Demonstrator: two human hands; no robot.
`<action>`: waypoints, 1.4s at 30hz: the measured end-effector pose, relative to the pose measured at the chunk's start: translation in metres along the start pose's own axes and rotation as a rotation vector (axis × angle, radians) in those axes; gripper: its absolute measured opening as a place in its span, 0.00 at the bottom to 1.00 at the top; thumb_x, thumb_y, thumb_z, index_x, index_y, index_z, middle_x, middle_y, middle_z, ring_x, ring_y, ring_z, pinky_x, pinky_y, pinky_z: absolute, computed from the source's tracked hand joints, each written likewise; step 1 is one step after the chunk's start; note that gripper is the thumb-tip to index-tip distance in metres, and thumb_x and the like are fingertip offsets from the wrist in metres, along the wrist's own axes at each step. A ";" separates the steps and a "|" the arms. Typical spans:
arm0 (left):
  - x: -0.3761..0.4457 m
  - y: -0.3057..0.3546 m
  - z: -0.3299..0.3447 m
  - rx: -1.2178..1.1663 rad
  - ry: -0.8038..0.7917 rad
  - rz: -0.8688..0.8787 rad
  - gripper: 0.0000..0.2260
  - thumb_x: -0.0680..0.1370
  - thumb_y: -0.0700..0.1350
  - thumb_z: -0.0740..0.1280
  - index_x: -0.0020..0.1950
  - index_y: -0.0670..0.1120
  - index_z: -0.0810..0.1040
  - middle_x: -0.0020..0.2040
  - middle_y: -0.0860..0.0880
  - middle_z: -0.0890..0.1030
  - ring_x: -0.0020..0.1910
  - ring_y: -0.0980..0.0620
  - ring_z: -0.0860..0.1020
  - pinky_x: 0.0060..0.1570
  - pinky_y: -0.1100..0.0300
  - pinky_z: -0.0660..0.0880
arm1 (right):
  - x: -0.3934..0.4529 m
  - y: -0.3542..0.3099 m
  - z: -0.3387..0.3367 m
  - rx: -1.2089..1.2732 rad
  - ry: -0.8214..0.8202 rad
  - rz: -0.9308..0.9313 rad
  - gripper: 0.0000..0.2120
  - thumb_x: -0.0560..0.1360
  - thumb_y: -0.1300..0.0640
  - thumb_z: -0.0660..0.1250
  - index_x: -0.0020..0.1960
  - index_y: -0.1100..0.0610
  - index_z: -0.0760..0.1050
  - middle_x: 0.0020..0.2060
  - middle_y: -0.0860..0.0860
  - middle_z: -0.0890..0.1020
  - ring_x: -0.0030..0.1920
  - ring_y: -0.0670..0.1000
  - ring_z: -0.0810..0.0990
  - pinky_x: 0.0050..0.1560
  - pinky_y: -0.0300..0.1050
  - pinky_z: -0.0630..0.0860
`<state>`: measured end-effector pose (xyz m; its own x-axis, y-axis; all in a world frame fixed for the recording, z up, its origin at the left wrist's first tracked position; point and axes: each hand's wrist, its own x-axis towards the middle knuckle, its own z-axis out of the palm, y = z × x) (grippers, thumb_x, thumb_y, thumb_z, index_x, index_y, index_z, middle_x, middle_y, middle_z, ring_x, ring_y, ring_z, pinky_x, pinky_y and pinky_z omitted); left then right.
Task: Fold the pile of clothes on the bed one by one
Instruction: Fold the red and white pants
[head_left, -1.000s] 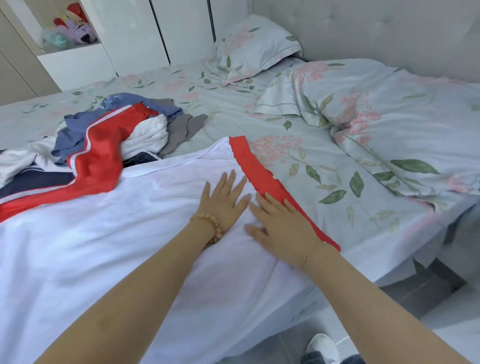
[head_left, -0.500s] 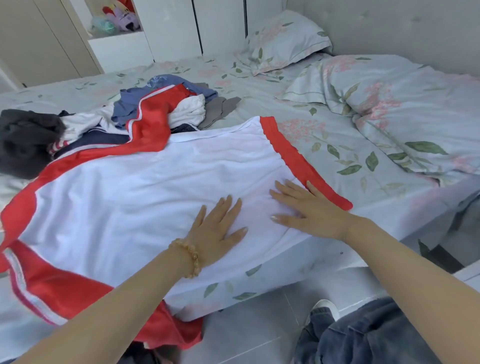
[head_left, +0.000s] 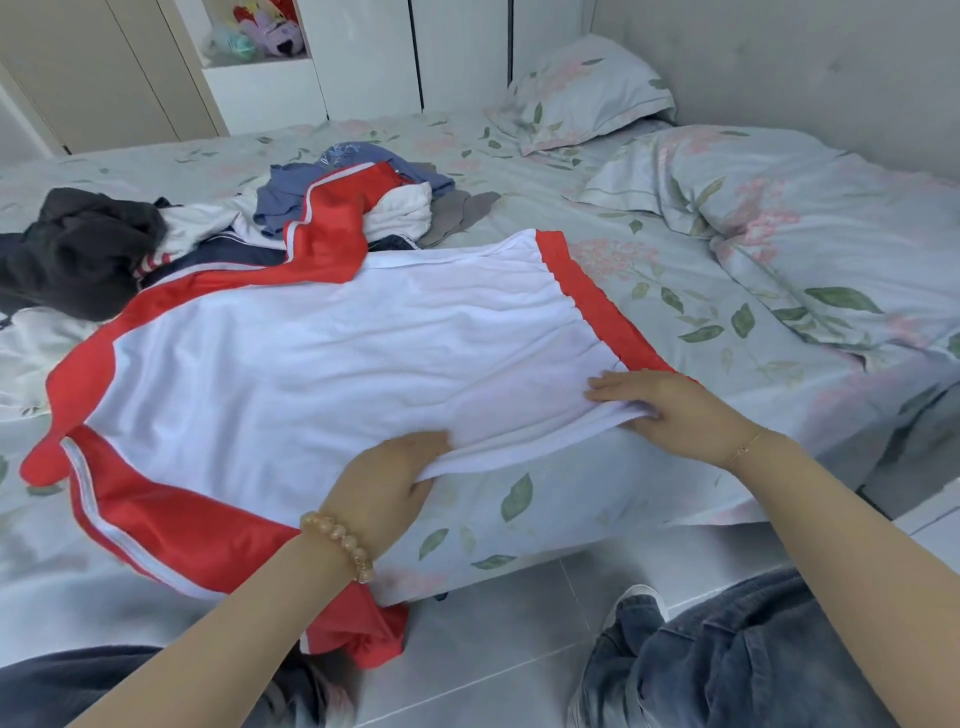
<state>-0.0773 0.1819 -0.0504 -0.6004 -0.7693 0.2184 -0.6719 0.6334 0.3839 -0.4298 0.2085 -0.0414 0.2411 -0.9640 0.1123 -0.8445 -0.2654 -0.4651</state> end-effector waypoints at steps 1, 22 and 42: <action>-0.001 0.001 -0.007 -0.012 0.060 -0.018 0.18 0.75 0.52 0.56 0.59 0.51 0.79 0.54 0.51 0.83 0.52 0.52 0.80 0.54 0.59 0.74 | -0.002 0.005 -0.004 0.010 0.048 0.025 0.24 0.74 0.70 0.66 0.66 0.52 0.76 0.67 0.48 0.75 0.71 0.49 0.70 0.73 0.47 0.63; 0.128 -0.079 -0.047 -0.361 -0.016 -0.313 0.18 0.78 0.48 0.68 0.35 0.35 0.72 0.32 0.46 0.67 0.33 0.53 0.65 0.37 0.58 0.62 | 0.104 0.035 -0.027 0.767 0.667 0.555 0.10 0.72 0.55 0.75 0.50 0.55 0.77 0.43 0.49 0.81 0.40 0.45 0.78 0.39 0.29 0.74; 0.159 -0.071 -0.031 0.265 0.097 -0.321 0.23 0.72 0.50 0.73 0.64 0.47 0.72 0.57 0.45 0.76 0.56 0.42 0.75 0.53 0.49 0.72 | 0.136 -0.036 0.042 -0.361 0.023 0.016 0.32 0.76 0.36 0.42 0.75 0.48 0.64 0.77 0.49 0.59 0.77 0.51 0.56 0.75 0.55 0.47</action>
<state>-0.1118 0.0125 -0.0150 -0.3077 -0.9273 0.2134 -0.9140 0.3504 0.2046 -0.3469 0.0874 -0.0459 0.2185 -0.9672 0.1295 -0.9636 -0.2348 -0.1276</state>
